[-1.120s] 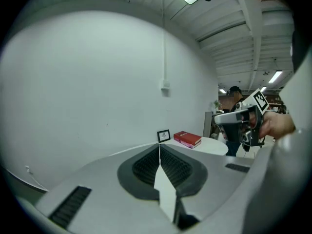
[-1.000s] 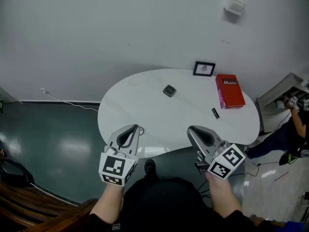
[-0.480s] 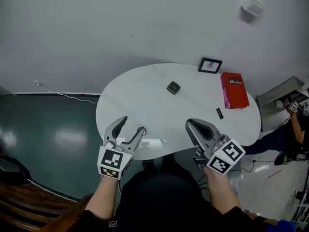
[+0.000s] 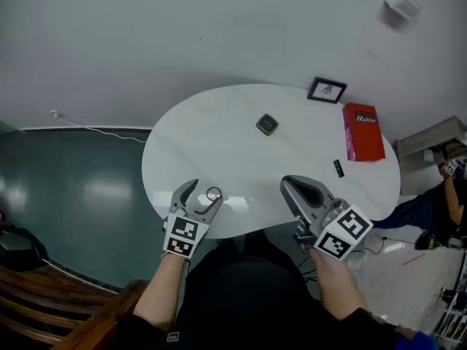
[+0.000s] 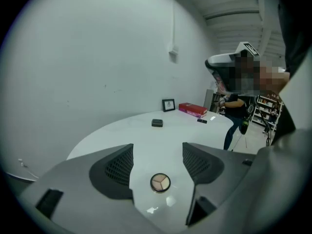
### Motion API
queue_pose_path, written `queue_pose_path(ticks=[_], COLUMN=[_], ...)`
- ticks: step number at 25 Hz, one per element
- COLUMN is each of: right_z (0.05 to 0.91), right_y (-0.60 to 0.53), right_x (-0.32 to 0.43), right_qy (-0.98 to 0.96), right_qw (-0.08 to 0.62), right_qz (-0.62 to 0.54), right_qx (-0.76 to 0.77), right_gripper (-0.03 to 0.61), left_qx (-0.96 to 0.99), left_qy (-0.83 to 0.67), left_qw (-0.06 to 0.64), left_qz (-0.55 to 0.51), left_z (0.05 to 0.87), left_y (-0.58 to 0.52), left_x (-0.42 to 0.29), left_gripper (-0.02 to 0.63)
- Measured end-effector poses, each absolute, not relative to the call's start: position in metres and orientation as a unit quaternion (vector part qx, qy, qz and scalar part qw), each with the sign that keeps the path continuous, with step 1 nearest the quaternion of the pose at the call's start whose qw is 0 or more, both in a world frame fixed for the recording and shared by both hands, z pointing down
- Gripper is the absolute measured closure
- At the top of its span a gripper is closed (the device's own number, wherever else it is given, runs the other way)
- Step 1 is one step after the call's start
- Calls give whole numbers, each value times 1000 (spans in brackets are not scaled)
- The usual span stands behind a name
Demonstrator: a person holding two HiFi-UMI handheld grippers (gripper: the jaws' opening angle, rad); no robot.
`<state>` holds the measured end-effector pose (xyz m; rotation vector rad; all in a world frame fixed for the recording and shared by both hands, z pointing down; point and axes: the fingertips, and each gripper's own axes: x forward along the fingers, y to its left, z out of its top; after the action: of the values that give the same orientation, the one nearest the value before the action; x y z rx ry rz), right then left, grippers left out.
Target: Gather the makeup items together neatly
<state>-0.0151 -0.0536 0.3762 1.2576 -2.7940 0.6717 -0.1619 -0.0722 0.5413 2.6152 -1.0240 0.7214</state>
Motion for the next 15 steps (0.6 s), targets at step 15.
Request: queue_pose_path(ticks=[15], right_z=[413], right_y=[-46], right_x=[-4], right_qy=[-881], right_qw=[23], right_qz=[254], right_qx=[399], right_gripper=[541], left_qx=[870], left_qy=[-327], left_qw=[165], left_qz=[331], left_z=[648], left_y=[-67], left_x=[-155], left_gripper=[305])
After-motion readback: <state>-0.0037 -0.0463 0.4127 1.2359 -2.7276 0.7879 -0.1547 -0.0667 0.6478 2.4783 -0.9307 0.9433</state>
